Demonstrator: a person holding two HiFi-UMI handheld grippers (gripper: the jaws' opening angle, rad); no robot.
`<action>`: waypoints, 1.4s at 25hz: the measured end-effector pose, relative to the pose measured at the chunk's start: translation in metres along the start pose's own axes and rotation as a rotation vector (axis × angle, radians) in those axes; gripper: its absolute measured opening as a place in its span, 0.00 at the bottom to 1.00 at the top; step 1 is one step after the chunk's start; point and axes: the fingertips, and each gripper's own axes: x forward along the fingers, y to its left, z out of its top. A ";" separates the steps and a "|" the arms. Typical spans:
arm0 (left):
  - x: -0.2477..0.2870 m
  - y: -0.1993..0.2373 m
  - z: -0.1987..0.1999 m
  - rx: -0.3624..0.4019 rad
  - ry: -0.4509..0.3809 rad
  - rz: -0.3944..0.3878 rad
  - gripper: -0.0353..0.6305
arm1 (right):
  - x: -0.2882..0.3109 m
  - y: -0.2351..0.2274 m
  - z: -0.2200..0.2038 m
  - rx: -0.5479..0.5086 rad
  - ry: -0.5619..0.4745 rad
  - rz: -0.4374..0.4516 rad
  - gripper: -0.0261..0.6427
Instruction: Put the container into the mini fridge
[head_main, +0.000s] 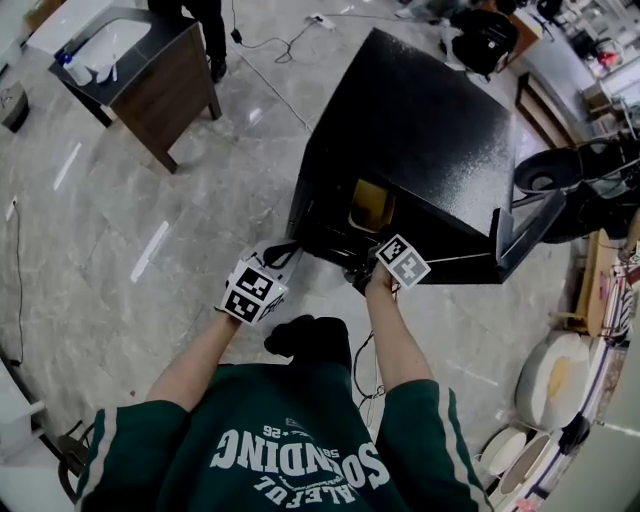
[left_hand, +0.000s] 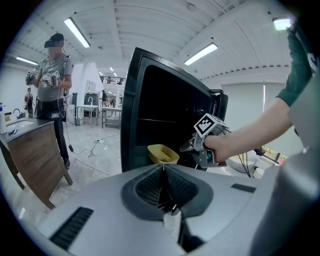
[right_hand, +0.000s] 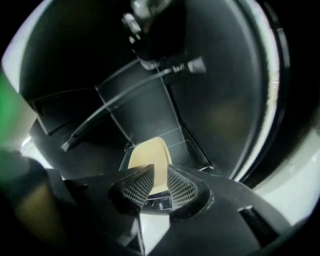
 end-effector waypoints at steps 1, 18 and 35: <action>-0.004 0.000 0.000 0.003 0.000 -0.005 0.08 | -0.005 0.002 -0.001 -0.007 -0.006 0.001 0.18; -0.091 -0.035 0.009 0.058 0.008 -0.140 0.08 | -0.127 0.043 -0.037 -0.114 -0.069 -0.023 0.10; -0.191 -0.045 0.007 0.155 -0.013 -0.245 0.08 | -0.237 0.113 -0.116 -0.144 -0.120 0.025 0.10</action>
